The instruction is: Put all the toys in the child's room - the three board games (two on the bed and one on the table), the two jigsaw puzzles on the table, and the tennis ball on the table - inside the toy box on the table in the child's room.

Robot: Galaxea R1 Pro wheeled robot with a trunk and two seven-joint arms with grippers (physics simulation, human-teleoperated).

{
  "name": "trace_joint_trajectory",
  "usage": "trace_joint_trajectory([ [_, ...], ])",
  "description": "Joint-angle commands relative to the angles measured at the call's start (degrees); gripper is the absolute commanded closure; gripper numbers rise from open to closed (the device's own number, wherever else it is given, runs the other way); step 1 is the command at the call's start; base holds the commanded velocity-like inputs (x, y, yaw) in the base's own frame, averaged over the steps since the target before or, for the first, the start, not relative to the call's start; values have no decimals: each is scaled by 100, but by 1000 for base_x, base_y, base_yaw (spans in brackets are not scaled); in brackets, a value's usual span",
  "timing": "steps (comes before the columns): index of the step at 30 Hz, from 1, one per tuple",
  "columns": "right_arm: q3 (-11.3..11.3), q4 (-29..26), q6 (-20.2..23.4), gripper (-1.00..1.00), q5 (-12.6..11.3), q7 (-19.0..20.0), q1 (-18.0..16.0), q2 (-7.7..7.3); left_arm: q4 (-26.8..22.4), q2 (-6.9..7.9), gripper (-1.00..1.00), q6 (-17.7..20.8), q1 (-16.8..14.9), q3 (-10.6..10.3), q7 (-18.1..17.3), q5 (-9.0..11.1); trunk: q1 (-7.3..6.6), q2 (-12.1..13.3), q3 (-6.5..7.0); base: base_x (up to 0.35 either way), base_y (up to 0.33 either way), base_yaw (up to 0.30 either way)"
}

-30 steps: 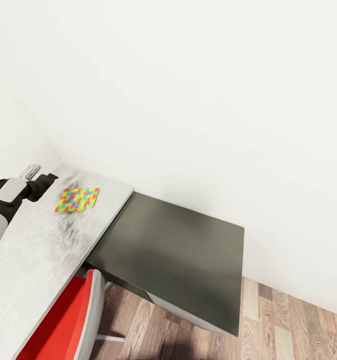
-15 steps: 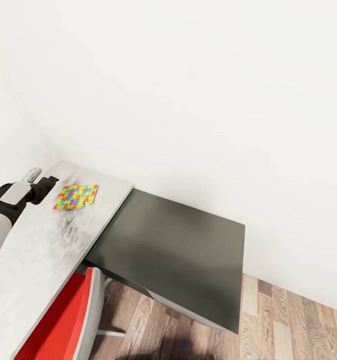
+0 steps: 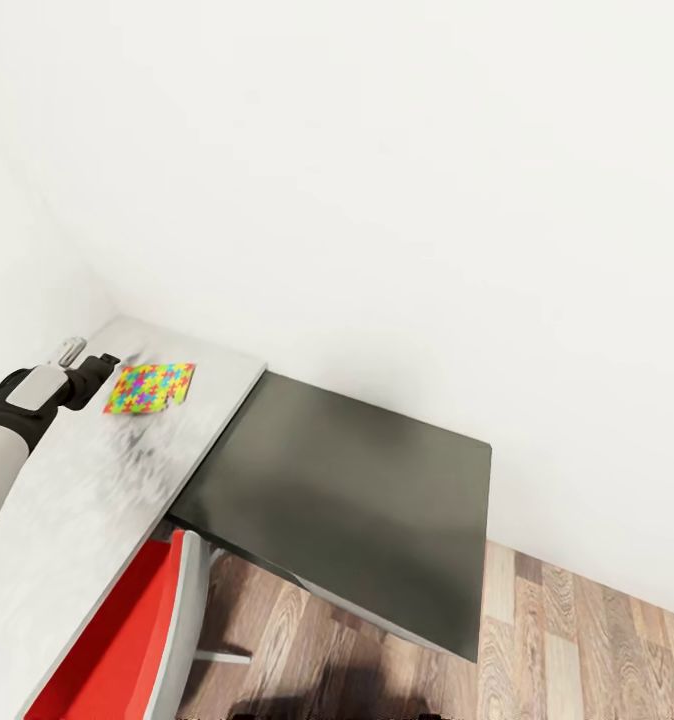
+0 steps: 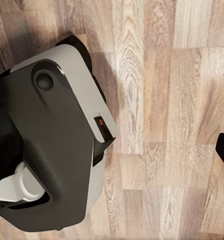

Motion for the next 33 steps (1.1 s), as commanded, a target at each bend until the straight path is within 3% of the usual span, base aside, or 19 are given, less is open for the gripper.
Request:
trace_joint_trajectory([
  [1,48,-1,-15,-100,-44,15,-2,-5,-10,-3,-100,11,-2,-41,43,53,3,-10,-18,0,0,0],
  [33,49,33,-15,-100,-46,35,12,8,-14,-31,-100,-3,-10,-27,40,49,3,-10,-291,0,0,0],
])
